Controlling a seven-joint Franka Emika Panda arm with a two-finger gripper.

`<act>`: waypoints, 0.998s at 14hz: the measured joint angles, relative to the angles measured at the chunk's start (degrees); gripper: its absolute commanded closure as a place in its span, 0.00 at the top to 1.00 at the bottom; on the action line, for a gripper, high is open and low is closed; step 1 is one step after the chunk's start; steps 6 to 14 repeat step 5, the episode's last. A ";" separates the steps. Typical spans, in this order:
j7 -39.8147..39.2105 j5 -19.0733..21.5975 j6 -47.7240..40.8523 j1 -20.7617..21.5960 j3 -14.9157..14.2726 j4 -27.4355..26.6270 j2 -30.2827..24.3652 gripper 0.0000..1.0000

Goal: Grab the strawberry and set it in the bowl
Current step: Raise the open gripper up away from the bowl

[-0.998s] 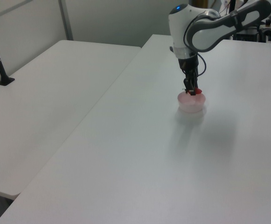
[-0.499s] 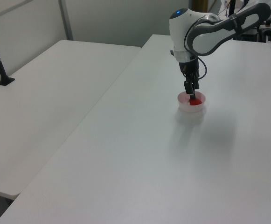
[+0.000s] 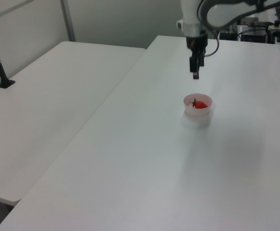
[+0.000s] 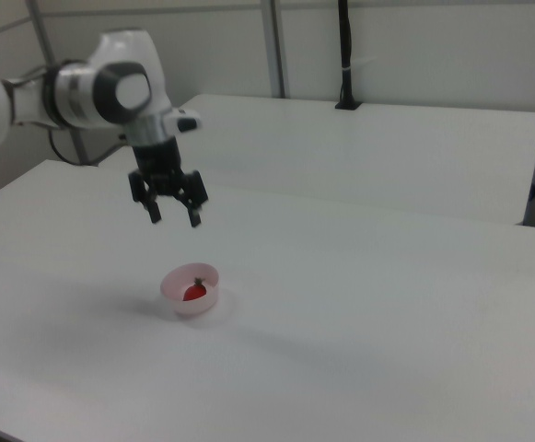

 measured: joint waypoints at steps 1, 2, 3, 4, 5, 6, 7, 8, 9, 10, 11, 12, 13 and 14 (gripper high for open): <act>0.65 0.12 -1.85 0.19 0.00 0.07 -2.60 1.00; 3.15 0.19 -3.03 0.31 0.00 0.07 -4.80 1.00; 6.73 0.19 -3.74 0.42 0.00 0.07 -6.59 1.00; 8.50 0.19 -4.25 0.43 -0.02 0.06 -7.64 1.00; 8.97 0.19 -4.42 0.40 -0.29 0.05 -8.34 1.00; 8.97 0.19 -4.42 0.40 -0.29 0.05 -8.34 1.00; 8.97 0.19 -4.42 0.40 -0.29 0.05 -8.34 1.00; 8.97 0.19 -4.42 0.40 -0.29 0.05 -8.34 1.00; 8.97 0.19 -4.42 0.40 -0.29 0.05 -8.34 1.00; 8.97 0.19 -4.42 0.40 -0.29 0.05 -8.34 1.00; 8.97 0.19 -4.42 0.40 -0.29 0.05 -8.34 1.00; 8.97 0.19 -4.42 0.40 -0.29 0.05 -8.34 1.00; 8.97 0.19 -4.42 0.40 -0.29 0.05 -8.34 1.00; 8.97 0.19 -4.42 0.40 -0.29 0.05 -8.34 1.00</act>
